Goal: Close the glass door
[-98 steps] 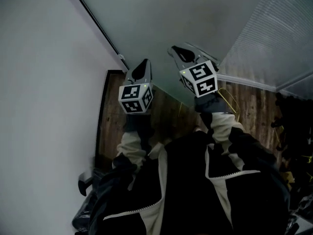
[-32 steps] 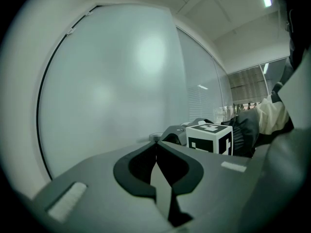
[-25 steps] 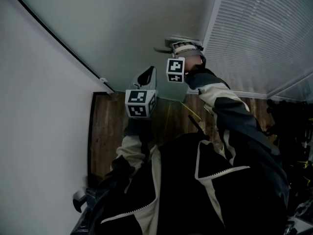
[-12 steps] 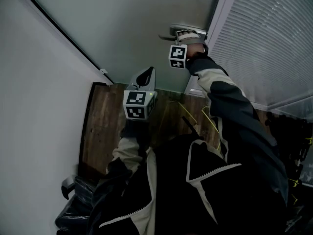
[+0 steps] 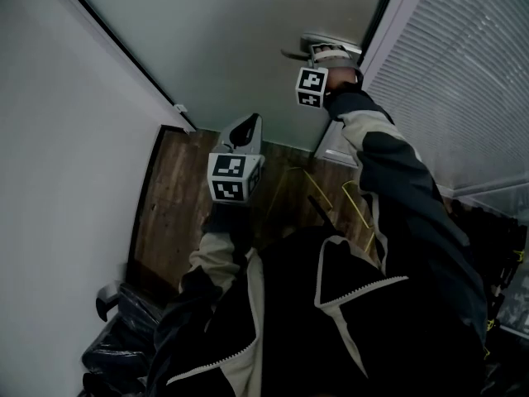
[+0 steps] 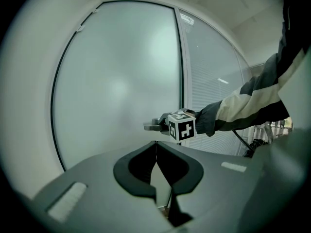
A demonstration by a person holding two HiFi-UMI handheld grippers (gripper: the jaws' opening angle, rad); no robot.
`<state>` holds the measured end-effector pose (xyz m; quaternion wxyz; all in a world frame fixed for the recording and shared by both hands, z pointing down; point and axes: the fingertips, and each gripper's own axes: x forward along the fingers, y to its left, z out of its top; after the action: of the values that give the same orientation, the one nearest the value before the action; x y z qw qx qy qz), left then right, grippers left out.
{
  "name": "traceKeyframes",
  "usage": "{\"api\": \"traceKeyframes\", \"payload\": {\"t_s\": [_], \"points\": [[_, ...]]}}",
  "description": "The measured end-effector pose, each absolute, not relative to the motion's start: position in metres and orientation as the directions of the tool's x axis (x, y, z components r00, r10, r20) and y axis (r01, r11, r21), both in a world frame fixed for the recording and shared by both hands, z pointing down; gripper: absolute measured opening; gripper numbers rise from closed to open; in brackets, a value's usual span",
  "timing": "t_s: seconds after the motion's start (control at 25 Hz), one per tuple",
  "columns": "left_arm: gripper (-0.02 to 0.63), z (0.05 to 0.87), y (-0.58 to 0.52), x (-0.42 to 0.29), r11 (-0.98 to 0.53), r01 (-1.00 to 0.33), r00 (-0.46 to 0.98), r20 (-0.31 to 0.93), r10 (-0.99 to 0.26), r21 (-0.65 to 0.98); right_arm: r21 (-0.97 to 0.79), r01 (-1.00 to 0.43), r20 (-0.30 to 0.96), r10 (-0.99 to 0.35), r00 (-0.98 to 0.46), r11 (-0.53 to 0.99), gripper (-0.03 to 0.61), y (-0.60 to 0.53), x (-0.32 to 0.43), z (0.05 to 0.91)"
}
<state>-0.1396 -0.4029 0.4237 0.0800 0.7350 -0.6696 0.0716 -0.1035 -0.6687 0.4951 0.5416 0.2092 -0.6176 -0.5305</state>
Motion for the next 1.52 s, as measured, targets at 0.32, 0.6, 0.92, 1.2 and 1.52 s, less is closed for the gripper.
{"api": "traceKeyframes", "payload": {"t_s": [0.32,0.6,0.92,1.2,1.52], "points": [[0.0,0.424,-0.4,-0.14,-0.077,-0.997,0.078,0.213,-0.974,0.017,0.876,0.335,0.453,-0.831,-0.323,0.347,0.138,-0.669,-0.104,0.498],[0.0,0.422,-0.395,-0.146,-0.051,-0.998,0.056,0.207,-0.977,0.028,0.871,0.209,0.491,-0.787,-0.374,0.444,0.239,-0.657,-0.104,0.499],[0.0,0.404,-0.419,-0.168,-0.018,-0.994,0.033,0.142,-0.989,0.111,0.336,-0.439,0.314,-0.538,-0.782,0.833,0.179,-0.543,-0.093,0.408],[0.0,0.383,-0.454,-0.149,-0.039,-0.989,0.052,0.085,-0.995,0.145,0.087,-0.564,0.128,-0.571,-0.811,0.821,0.005,-0.506,-0.06,0.372],[0.0,0.375,-0.463,-0.131,-0.044,-0.992,0.052,0.068,-0.996,0.116,0.113,-0.587,0.182,-0.597,-0.781,0.802,0.002,-0.511,-0.049,0.382]]}}
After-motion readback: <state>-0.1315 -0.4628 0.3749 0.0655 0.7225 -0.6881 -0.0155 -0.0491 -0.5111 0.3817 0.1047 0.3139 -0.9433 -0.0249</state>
